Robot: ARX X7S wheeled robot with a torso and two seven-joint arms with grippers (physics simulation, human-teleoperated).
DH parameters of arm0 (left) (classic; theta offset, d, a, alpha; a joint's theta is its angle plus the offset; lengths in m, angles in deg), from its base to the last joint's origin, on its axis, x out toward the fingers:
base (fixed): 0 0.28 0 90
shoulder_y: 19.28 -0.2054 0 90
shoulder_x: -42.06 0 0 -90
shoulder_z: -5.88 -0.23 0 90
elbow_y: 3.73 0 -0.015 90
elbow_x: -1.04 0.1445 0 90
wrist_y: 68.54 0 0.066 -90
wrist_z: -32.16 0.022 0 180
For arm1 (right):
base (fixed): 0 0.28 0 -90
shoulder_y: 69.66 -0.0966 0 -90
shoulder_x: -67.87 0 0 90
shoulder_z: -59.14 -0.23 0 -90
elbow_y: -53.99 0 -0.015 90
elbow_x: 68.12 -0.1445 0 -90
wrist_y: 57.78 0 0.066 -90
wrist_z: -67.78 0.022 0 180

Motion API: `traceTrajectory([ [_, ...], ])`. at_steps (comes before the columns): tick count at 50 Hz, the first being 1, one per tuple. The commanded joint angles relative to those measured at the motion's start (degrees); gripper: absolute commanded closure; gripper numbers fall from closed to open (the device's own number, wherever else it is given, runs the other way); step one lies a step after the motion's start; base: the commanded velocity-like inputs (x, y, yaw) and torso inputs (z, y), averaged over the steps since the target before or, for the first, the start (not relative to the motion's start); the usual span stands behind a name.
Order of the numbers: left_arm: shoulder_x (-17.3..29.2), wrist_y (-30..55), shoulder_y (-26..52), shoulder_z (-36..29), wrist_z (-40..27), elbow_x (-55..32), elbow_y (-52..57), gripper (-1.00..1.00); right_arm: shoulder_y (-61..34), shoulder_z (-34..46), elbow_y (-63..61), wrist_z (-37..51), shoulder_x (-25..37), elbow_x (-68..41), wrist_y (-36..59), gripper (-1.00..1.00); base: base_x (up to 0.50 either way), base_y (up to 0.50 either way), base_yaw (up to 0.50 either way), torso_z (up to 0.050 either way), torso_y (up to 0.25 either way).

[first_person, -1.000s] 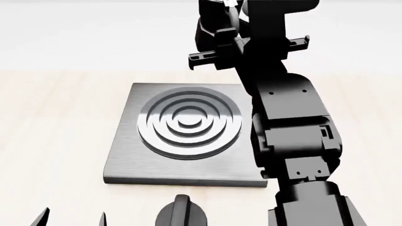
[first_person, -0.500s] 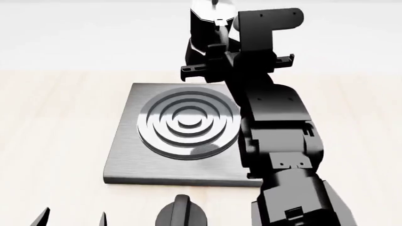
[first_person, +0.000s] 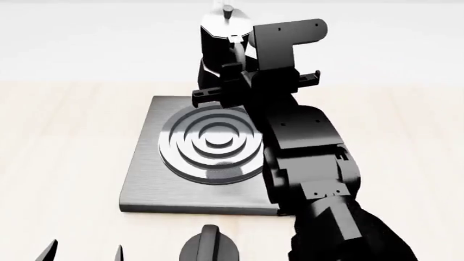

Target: Put the moka pot on the stove.

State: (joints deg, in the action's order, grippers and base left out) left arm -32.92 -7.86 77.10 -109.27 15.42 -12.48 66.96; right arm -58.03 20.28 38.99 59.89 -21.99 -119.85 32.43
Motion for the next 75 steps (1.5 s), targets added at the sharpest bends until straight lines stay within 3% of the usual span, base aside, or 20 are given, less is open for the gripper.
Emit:
traceTrajectory([
  [1,0.1,0.0,0.0,-0.1,-0.2,-0.1,0.0,-1.0,-0.2,4.9,0.0,0.6,-0.1,-5.0,-1.0,1.0,0.0,0.0,0.0,0.0,0.0],
  [14,0.1,-0.3,0.1,-0.3,-0.3,0.0,-0.1,-1.0,1.5,-2.5,0.0,0.7,-0.1,2.1,0.8,1.0,0.0,0.0,0.0,0.001,0.001],
  [44,0.3,-0.5,0.2,-0.7,-0.6,-0.1,-0.2,-1.0,3.9,-0.7,0.0,0.7,-0.1,0.1,0.5,1.0,0.0,0.0,0.0,0.0,0.001],
  [75,0.5,-0.7,0.3,-1.1,-0.8,-0.3,-0.3,-1.0,5.3,6.5,0.0,1.0,-0.1,-6.5,0.0,1.0,0.0,0.0,0.0,0.0,0.001],
])
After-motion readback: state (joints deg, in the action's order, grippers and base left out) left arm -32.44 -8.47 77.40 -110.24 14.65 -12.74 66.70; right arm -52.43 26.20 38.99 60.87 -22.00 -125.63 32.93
